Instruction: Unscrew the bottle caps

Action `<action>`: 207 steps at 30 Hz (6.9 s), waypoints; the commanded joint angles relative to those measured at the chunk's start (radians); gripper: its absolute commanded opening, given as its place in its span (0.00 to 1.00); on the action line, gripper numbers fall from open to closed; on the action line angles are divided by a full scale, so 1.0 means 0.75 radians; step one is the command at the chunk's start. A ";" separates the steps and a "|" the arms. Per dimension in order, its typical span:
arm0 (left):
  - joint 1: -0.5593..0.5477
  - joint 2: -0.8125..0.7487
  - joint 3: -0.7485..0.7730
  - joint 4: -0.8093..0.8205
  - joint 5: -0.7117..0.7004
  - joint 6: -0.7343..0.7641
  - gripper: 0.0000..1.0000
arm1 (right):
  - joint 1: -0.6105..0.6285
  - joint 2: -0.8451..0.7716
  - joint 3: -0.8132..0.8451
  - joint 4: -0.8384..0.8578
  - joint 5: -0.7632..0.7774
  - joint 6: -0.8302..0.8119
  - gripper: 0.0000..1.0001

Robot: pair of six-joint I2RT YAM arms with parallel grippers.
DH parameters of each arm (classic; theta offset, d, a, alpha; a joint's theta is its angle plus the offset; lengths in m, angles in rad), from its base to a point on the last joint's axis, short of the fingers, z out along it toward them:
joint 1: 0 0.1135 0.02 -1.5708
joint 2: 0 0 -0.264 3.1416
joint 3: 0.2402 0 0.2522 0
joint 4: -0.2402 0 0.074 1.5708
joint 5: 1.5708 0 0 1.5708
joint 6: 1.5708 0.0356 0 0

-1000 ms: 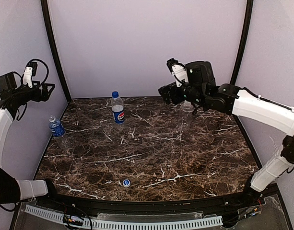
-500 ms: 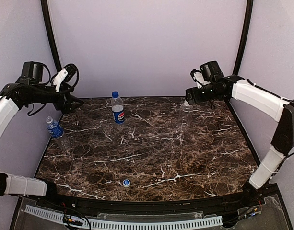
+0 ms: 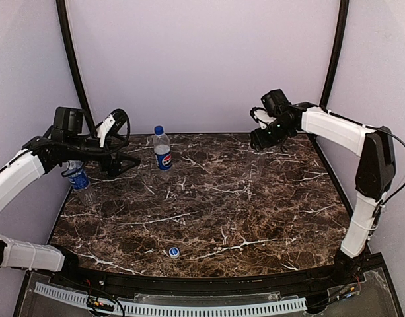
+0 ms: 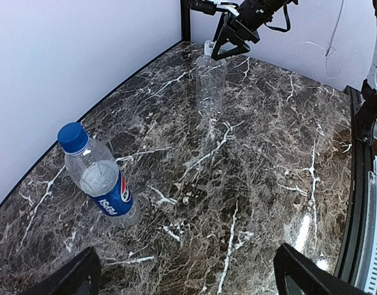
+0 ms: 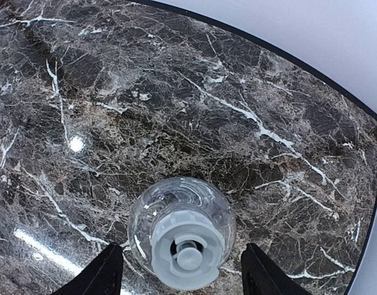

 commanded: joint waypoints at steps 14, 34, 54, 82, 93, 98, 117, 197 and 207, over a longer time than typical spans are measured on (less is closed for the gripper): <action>-0.026 -0.041 -0.121 0.202 0.049 -0.083 0.99 | -0.002 0.119 0.175 -0.029 -0.004 -0.079 0.29; -0.273 0.002 -0.168 0.316 -0.184 -0.143 0.98 | 0.309 -0.139 0.200 0.304 -0.779 0.196 0.00; -0.388 0.080 -0.109 0.465 -0.238 -0.165 0.90 | 0.541 -0.034 0.308 0.596 -0.924 0.381 0.00; -0.476 0.037 -0.238 0.820 -1.159 0.800 0.52 | 0.478 -0.021 0.265 0.500 -0.852 0.607 0.94; -0.512 0.039 -0.260 0.861 -1.154 0.838 0.52 | 0.478 0.063 0.335 0.504 -0.878 0.613 0.65; -0.515 0.038 -0.264 0.854 -1.153 0.841 0.52 | 0.476 0.057 0.325 0.526 -0.879 0.615 0.54; -0.515 0.027 -0.092 0.124 -0.386 0.547 0.44 | 0.612 -0.016 0.291 0.256 -1.121 -0.283 0.00; -0.540 0.017 -0.341 0.774 -1.011 0.574 0.46 | 0.498 0.006 0.278 0.365 -0.898 0.671 0.26; -0.554 0.004 -0.346 0.658 -0.885 0.554 0.45 | 0.498 0.038 0.267 0.396 -0.956 0.637 0.32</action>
